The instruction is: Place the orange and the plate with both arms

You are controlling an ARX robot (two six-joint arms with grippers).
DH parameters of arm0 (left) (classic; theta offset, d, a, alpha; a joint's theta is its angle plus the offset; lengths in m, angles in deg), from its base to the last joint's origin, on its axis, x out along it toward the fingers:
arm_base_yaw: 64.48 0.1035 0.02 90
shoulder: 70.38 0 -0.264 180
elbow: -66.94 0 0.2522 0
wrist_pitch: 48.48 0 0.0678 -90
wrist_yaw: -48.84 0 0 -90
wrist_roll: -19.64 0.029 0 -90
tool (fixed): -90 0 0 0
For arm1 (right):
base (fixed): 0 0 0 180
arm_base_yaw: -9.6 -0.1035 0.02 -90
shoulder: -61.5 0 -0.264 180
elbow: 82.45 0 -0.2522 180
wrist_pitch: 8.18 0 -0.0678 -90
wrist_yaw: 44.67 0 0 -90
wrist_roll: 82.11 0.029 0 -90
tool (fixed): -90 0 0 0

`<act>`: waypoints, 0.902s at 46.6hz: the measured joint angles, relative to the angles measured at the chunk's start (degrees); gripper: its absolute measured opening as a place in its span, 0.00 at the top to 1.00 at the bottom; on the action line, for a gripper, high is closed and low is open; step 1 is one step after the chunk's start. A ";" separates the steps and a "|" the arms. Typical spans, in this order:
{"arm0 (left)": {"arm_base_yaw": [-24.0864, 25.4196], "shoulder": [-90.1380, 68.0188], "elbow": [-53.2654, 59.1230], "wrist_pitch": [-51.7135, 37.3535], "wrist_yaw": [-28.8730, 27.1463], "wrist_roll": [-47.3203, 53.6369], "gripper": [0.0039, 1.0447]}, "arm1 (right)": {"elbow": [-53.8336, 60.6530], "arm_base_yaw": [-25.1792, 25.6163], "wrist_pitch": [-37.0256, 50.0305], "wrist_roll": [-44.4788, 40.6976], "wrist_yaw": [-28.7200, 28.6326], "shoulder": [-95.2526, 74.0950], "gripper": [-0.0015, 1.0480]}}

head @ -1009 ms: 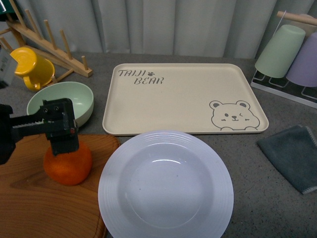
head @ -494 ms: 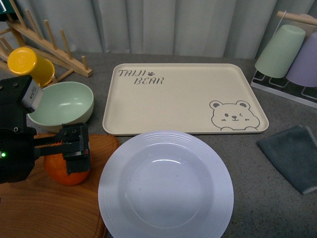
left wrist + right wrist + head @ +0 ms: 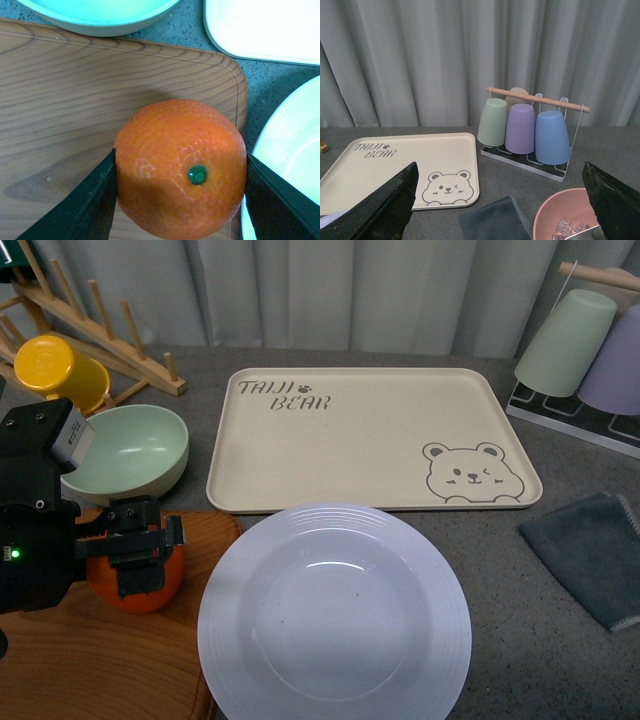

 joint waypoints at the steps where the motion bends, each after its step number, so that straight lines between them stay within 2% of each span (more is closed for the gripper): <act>1: -0.02 0.17 0.00 0.07 -0.02 -0.02 0.39 | -0.02 0.00 0.00 0.00 0.02 0.00 0.09; 6: -0.59 4.13 -0.66 1.51 -1.29 -0.02 0.39 | 0.00 0.00 0.00 0.00 0.00 0.00 0.09; 11: -3.32 8.09 -3.39 3.91 -1.84 -1.31 0.39 | -0.02 0.00 0.00 0.00 0.00 0.00 0.09; 20: -14.38 7.06 -4.39 5.29 -3.48 -6.01 0.39 | 0.00 0.00 0.00 0.00 0.02 0.00 0.09; 26: -18.97 5.51 -4.39 5.70 -3.72 -8.98 0.39 | 0.00 0.00 0.00 0.00 0.02 0.00 0.09; 35: -23.32 2.10 -4.92 5.42 -3.98 -10.93 0.39 | -0.02 0.00 0.00 0.00 0.00 0.00 0.09; 42: -23.30 -2.01 -5.81 4.15 -4.11 -11.30 0.39 | 0.00 0.00 0.00 0.00 0.02 0.00 0.09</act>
